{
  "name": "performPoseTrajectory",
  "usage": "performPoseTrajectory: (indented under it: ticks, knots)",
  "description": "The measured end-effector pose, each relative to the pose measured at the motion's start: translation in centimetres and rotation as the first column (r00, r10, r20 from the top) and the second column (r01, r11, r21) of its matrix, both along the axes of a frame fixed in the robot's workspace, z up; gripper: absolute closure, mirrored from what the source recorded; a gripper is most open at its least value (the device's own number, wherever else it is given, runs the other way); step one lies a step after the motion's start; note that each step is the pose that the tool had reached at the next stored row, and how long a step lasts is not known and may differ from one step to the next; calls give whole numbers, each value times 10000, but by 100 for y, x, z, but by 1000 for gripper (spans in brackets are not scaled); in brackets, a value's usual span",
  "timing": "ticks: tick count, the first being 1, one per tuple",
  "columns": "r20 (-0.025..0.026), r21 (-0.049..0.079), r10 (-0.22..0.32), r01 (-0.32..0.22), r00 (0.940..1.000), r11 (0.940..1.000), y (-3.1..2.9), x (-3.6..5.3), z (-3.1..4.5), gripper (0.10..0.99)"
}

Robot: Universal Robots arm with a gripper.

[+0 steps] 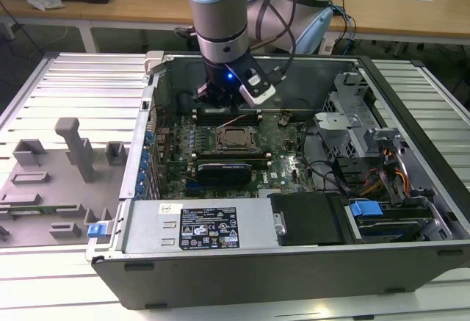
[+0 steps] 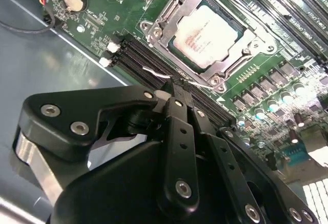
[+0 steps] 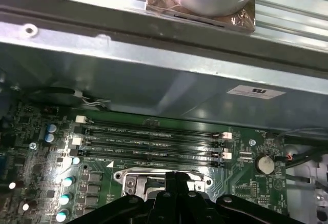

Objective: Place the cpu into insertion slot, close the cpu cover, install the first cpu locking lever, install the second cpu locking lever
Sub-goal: 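Install the first cpu locking lever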

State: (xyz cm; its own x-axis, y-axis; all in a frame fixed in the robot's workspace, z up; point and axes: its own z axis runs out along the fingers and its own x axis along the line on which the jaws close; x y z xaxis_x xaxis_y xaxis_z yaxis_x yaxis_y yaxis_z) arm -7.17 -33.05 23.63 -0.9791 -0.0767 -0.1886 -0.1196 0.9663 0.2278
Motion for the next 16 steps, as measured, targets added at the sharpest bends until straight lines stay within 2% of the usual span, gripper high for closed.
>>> performPoseTrajectory:
  ticks: [10, 16]
  knots:
    - [-5, -1, -515, 515, 9987, 9987, 109, 0, -98, 980]
    - [-4, 0, -674, 674, 9977, 9977, 121, 1, -128, 980]
